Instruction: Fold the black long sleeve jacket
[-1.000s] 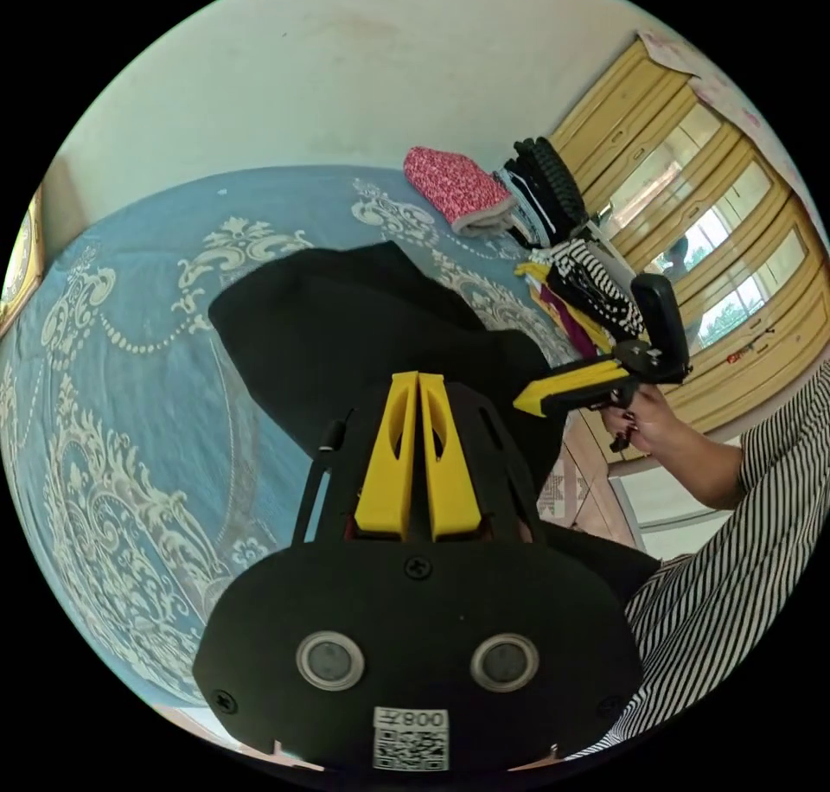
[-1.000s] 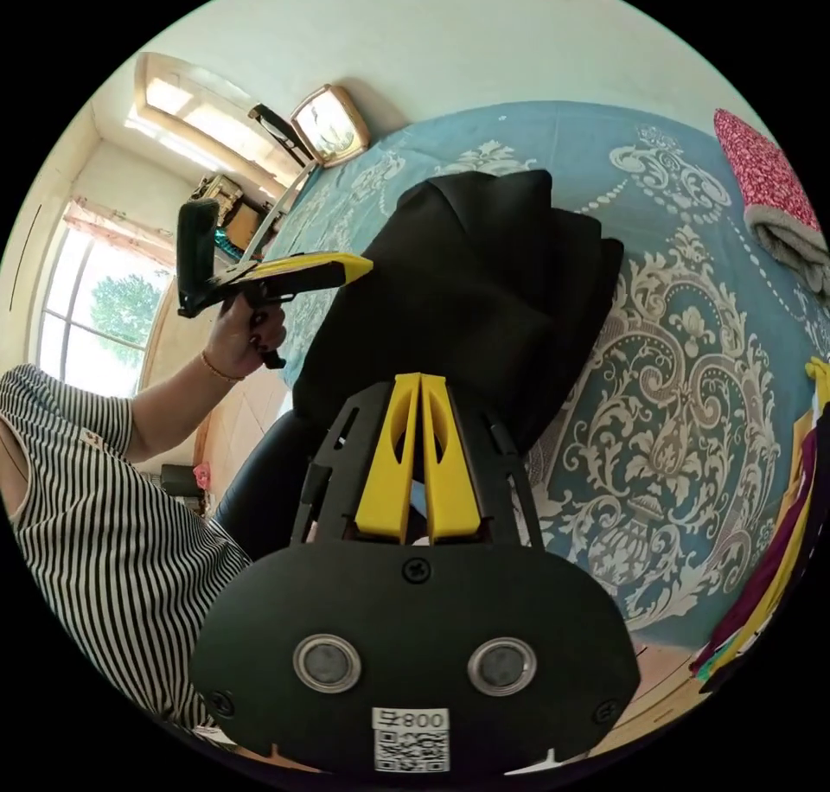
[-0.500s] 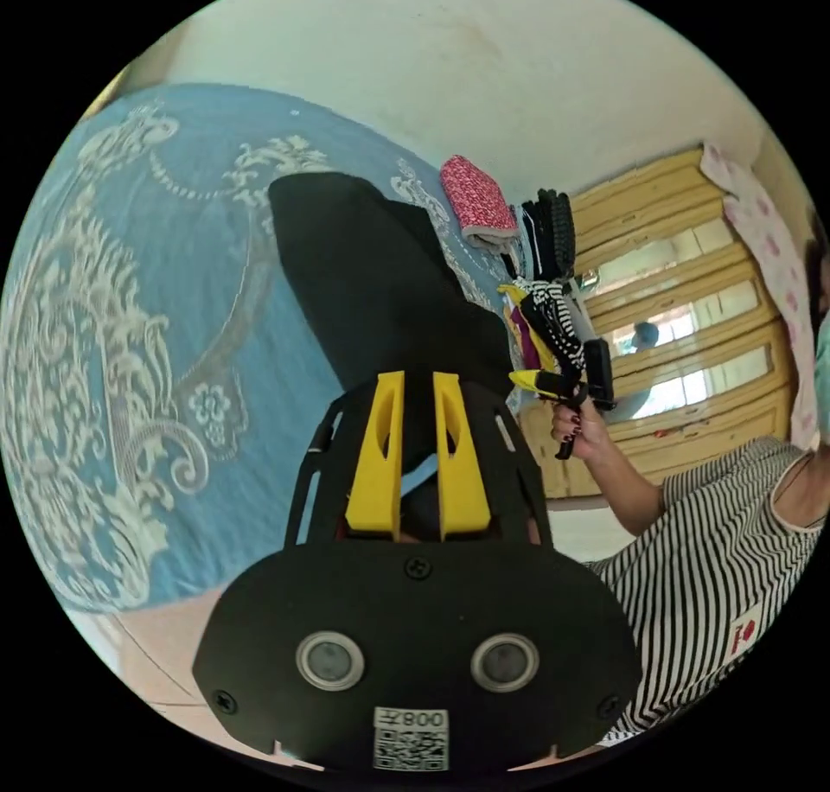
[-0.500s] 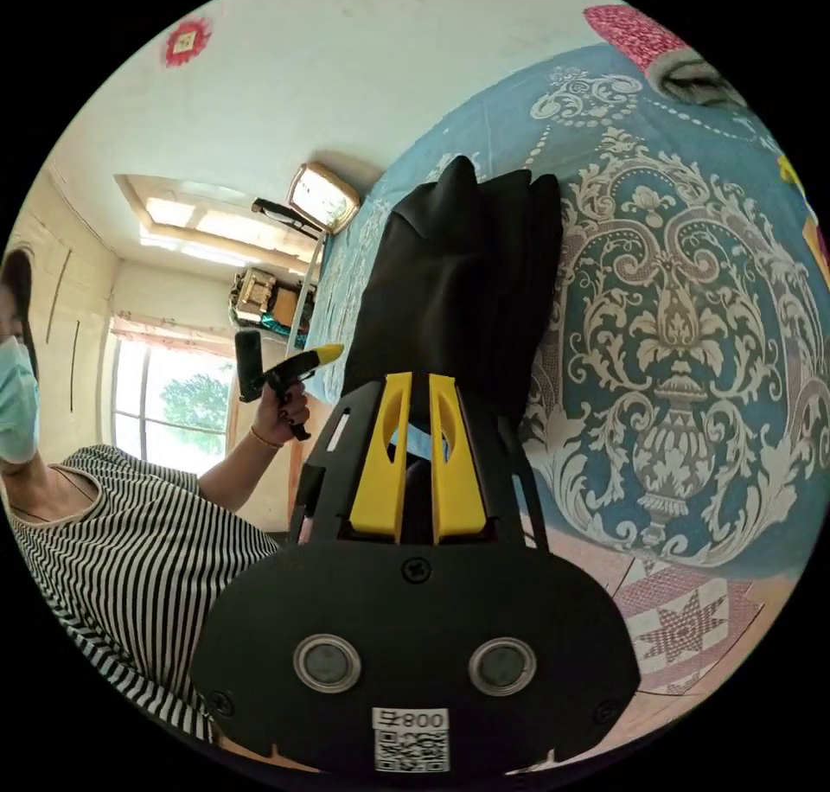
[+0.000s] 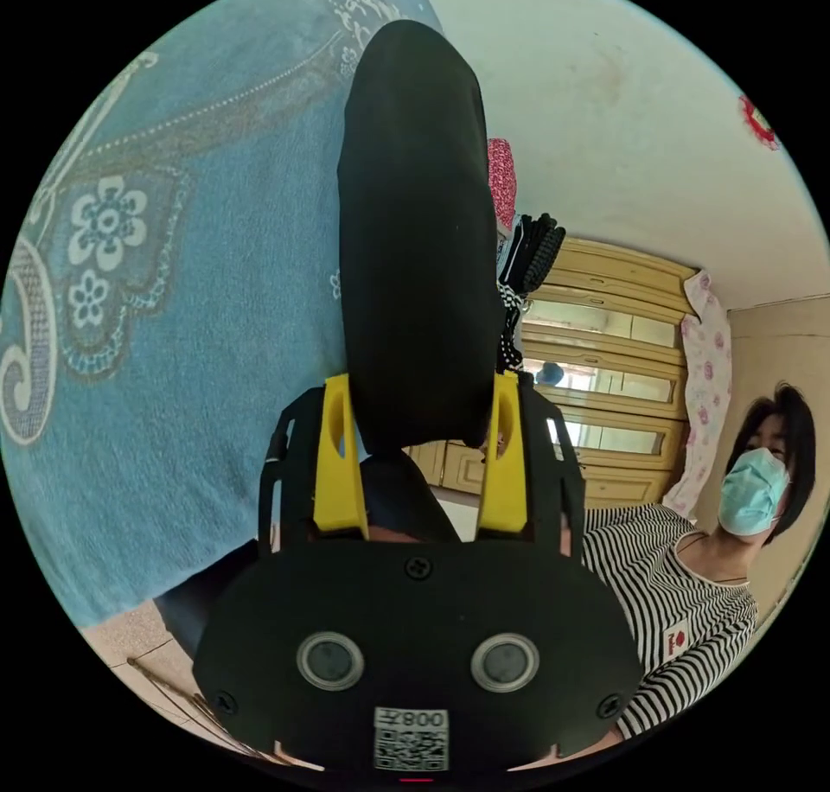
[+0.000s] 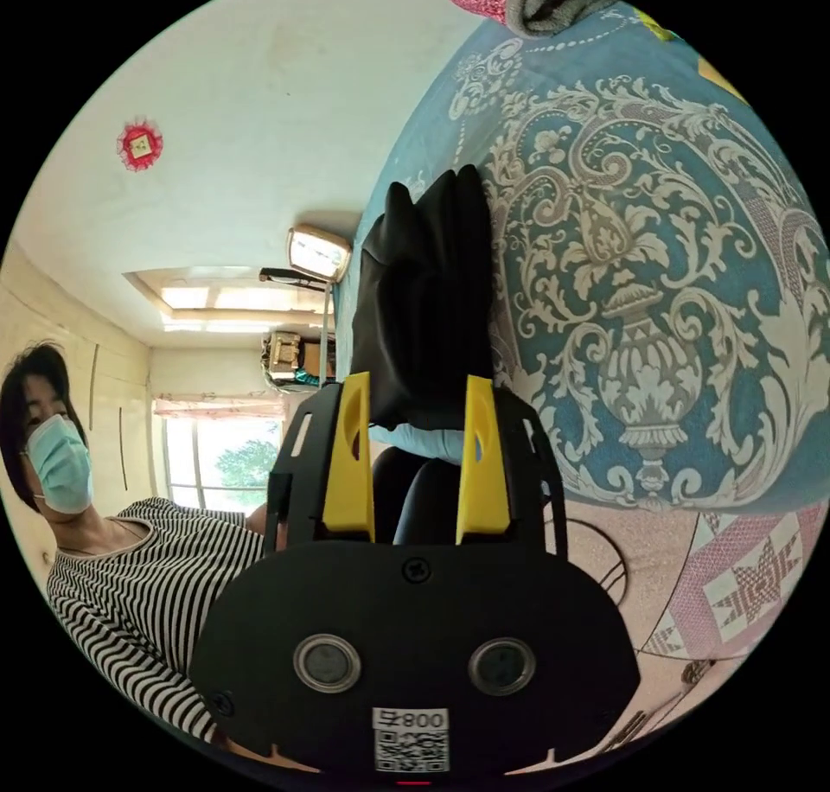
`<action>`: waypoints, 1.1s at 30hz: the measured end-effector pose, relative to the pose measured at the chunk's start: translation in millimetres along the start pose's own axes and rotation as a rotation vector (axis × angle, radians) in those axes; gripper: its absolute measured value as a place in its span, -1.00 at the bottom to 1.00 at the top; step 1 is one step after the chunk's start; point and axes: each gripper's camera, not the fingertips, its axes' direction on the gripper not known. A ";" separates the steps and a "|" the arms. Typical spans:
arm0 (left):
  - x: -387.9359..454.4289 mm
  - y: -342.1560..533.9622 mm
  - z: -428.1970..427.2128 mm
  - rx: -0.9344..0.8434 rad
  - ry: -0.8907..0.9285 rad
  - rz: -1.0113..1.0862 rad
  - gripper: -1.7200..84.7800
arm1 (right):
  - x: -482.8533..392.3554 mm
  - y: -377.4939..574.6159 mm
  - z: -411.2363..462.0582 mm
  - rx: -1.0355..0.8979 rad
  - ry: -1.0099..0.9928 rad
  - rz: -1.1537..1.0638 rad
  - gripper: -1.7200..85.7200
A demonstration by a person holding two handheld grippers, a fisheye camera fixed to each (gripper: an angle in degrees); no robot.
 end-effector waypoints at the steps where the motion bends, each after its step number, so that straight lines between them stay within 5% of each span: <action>1: -5.8 -0.6 0.4 -0.002 0.012 -0.002 -0.47 | 8.4 3.0 -0.4 -0.015 0.026 0.016 -0.57; 12: -37.2 1.8 5.9 -0.047 0.056 0.003 -0.46 | 80.1 0.8 18.9 -0.047 -0.144 0.111 -0.51; 33: -5.2 20.5 56.9 -0.040 0.206 0.009 -0.60 | 175.1 -10.6 10.3 -0.109 -0.358 0.173 -0.74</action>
